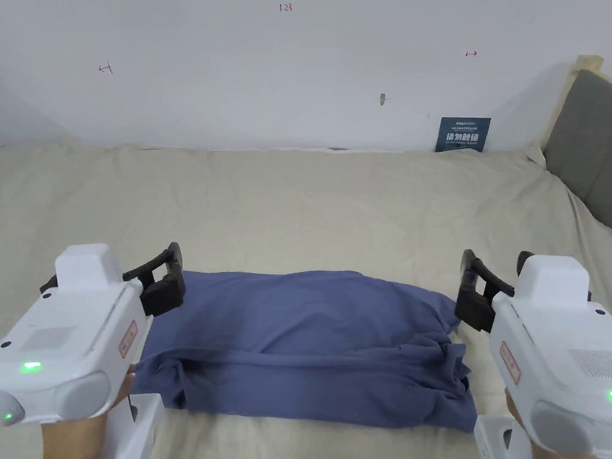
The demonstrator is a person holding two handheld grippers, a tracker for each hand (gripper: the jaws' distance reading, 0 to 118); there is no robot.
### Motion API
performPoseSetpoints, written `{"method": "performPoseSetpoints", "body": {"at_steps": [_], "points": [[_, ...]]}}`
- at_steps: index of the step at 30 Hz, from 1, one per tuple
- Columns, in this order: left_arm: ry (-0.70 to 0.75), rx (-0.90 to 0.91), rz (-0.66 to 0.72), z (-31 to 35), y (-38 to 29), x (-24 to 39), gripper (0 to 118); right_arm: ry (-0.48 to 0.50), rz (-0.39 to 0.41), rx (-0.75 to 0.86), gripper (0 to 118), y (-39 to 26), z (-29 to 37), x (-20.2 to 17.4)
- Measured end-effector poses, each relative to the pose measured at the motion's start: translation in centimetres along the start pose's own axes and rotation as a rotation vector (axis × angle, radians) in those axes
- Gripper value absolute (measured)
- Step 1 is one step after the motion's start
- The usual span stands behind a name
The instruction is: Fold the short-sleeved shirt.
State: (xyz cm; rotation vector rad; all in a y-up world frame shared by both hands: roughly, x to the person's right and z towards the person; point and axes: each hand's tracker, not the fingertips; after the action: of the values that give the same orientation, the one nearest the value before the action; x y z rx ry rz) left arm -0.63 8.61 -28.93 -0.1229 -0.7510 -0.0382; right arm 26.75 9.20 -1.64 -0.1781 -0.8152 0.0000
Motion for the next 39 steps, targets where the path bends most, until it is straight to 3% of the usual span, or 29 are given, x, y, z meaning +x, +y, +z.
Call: {"method": "performPoseSetpoints", "body": {"at_steps": [2,4,11,17,20,21,22,25,26,27,32,33,36,38,39], "points": [[-0.009,0.014,-0.043,0.6,-0.3,0.6,59,-0.026,0.03,0.022,29,0.0,1.1,-0.5],[-0.03,0.005,-0.043,1.0,-0.4,0.9,0,-0.024,0.039,0.036,6,-0.2,1.6,-0.7],[-0.062,-0.079,-0.025,0.6,-1.4,0.0,0,-0.005,0.02,0.029,1,-0.9,1.9,-0.6],[-0.078,-0.365,0.049,-3.2,-4.8,-3.6,0,-0.007,0.007,-0.012,1,-1.5,0.5,-0.5],[-0.069,-0.52,0.107,-5.9,-7.9,-6.2,7,-0.009,0.014,-0.039,1,-1.9,-0.3,-0.6],[-0.059,-0.592,0.077,-6.7,-8.8,-6.7,13,-0.009,0.014,-0.048,1,-2.1,-0.6,-0.6],[-0.04,-0.64,0.055,-7.5,-9.8,-7.3,29,-0.01,0.014,-0.054,1,-2.3,-0.9,-0.6],[0.001,-0.73,0.078,-9.2,-12.3,-8.8,98,-0.013,0.015,-0.078,1,-2.7,-1.7,-0.6],[-0.005,-0.776,0.083,-9.9,-13.2,-9.2,108,-0.013,0.017,-0.088,1,-2.9,-2.1,-0.6],[0.008,-0.804,0.085,-10.4,-13.9,-9.5,109,-0.015,0.017,-0.096,1,-3.1,-2.3,-0.7],[0.054,-0.929,0.06,-12.3,-17.5,-9.8,105,-0.02,0.017,-0.144,1,-4.1,-3.8,-0.7],[0.056,-0.946,0.045,-12.4,-18.2,-9.7,98,-0.02,0.017,-0.153,1,-4.3,-4.1,-0.7],[0.05,-0.96,0.011,-13.0,-19.9,-9.2,61,-0.023,0.024,-0.181,1,-5.0,-4.7,-0.6],[0.058,-0.925,-0.003,-12.4,-19.4,-8.8,56,-0.025,0.027,-0.216,1,-5.7,-5.3,-0.4],[0.048,-0.91,-0.001,-12.3,-19.2,-8.7,42,-0.029,0.024,-0.235,2,-6.1,-5.5,-0.2]]}}
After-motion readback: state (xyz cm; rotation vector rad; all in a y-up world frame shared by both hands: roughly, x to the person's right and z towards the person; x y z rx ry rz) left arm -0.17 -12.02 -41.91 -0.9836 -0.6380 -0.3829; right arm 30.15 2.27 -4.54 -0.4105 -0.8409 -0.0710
